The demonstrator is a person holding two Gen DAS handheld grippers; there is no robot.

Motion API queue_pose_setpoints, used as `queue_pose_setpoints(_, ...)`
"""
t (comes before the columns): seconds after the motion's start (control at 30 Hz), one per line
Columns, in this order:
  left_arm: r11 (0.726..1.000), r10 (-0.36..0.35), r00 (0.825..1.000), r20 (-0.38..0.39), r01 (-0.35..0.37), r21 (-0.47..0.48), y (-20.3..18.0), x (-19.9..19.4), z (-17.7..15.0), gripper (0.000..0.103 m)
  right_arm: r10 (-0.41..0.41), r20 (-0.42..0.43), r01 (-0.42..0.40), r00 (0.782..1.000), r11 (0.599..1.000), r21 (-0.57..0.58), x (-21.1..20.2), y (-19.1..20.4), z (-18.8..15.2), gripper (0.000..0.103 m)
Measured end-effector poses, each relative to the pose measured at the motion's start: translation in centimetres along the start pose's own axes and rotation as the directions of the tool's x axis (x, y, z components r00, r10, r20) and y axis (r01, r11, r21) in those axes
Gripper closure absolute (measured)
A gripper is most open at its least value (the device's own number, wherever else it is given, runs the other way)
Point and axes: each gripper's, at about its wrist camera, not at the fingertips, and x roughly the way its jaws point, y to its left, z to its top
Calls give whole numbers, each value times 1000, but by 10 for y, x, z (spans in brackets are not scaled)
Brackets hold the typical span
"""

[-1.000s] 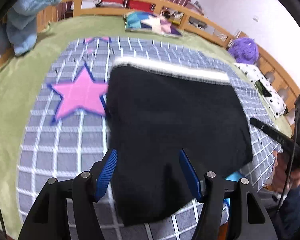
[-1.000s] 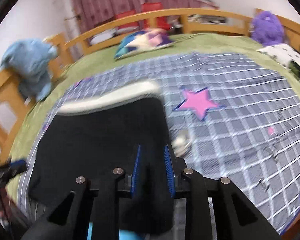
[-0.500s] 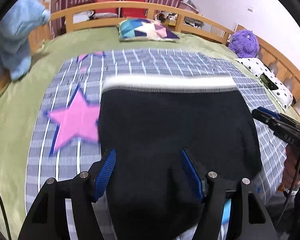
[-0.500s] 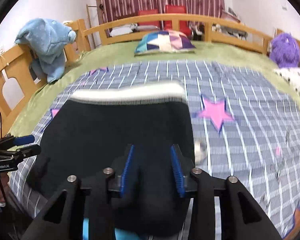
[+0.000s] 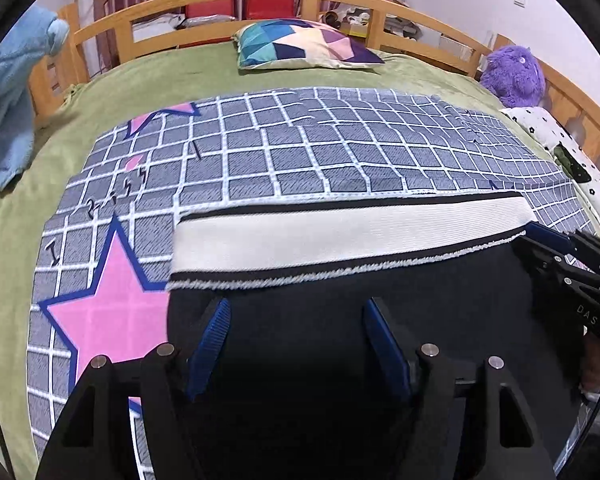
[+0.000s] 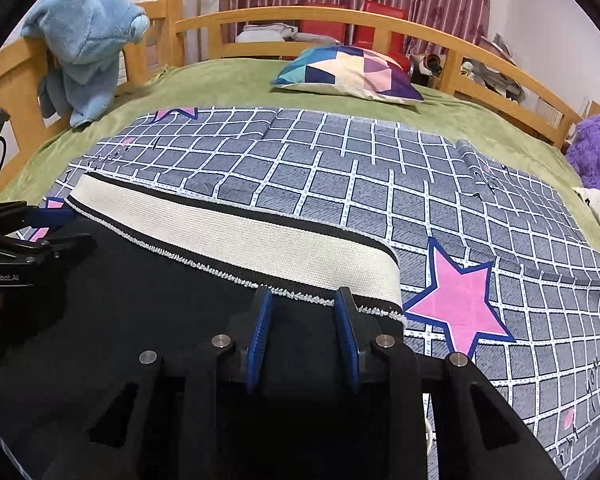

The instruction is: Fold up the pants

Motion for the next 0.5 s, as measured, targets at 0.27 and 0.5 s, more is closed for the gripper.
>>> queue_pose_setpoints(0.27,1000,10,1000,-15,-11,-21,9,-48,-65,34,-55,-29,56,998,998,42,-46,3,-43,61)
queue_pose_setpoints(0.5,998,16,1000,-23,-17,-52,5,-85,-120,34,-47,-70,58,996,985,161,-98,3,-112,57)
